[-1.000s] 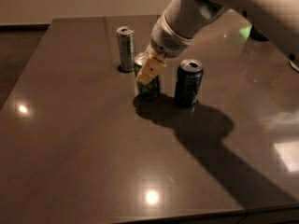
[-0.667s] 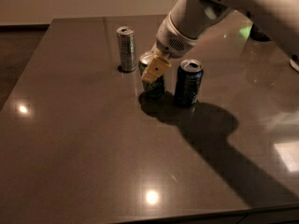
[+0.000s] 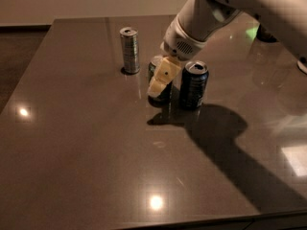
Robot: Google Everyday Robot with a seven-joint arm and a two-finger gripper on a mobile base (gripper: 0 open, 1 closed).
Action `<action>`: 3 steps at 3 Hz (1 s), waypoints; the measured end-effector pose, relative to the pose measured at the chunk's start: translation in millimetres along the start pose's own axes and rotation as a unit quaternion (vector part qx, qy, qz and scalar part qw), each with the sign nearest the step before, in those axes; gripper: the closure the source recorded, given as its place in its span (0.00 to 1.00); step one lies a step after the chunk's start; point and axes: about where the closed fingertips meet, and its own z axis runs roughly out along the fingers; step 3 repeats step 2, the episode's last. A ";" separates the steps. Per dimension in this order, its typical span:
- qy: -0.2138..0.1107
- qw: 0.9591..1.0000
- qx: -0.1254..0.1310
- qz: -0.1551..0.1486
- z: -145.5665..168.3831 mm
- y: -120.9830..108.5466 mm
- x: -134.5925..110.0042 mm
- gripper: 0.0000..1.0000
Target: Move green can near pepsi can
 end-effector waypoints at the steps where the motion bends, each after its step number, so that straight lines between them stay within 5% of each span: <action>1: 0.006 1.000 0.002 -0.026 -11.6 5.9 -1.4 0.00; 3: 0.007 1.000 0.001 -0.030 -14.0 7.2 -1.9 0.00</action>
Offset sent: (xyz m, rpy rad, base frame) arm -0.0145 -0.0090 0.0216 -0.0392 -0.0381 0.0709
